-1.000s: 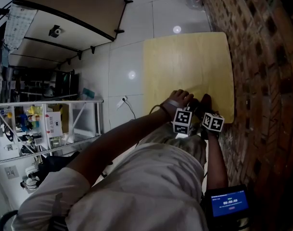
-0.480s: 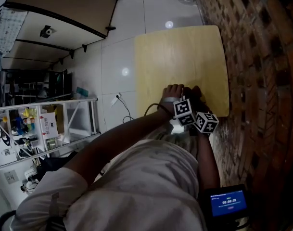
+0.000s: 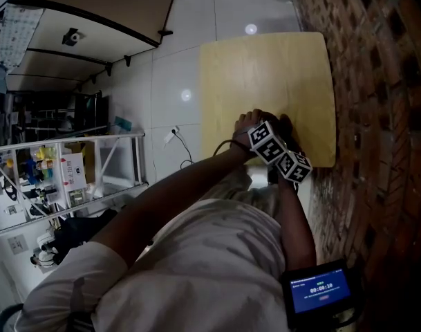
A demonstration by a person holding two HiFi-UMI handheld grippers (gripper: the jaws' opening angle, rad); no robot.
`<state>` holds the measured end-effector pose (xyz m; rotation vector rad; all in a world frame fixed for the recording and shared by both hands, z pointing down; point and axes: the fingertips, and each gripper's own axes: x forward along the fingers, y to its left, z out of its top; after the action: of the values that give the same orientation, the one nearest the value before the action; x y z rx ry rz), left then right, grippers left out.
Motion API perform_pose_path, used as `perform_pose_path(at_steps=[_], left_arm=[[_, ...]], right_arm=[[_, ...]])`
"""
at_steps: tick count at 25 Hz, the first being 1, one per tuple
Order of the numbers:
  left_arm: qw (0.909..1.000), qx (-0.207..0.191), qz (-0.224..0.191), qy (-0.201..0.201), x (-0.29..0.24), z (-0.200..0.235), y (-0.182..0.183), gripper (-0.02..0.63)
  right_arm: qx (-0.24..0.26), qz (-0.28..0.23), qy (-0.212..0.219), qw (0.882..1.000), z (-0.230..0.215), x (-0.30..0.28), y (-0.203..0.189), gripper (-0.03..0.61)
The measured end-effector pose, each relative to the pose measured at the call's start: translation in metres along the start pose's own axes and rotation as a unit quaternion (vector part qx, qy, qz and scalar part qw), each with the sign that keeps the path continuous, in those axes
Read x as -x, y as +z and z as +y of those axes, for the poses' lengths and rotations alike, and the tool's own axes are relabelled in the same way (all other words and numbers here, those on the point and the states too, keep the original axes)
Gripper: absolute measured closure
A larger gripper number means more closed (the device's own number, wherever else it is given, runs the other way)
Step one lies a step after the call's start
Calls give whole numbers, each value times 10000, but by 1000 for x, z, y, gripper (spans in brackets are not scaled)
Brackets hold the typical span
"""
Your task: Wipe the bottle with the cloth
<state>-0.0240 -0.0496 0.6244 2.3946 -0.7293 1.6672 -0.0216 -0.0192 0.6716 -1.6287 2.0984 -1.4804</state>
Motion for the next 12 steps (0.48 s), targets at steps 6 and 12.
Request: perform_pose_path(at_steps=[6,12], left_arm=[[9998,66,-171,67,0,7,-1,523],[9997,-75,-250,31,0,4,-6,523]], right_arm=[[-307,-194,-673,9971,-25,-5,-3,491],[-66,970,-623,9933,-42,-32,-39,491]])
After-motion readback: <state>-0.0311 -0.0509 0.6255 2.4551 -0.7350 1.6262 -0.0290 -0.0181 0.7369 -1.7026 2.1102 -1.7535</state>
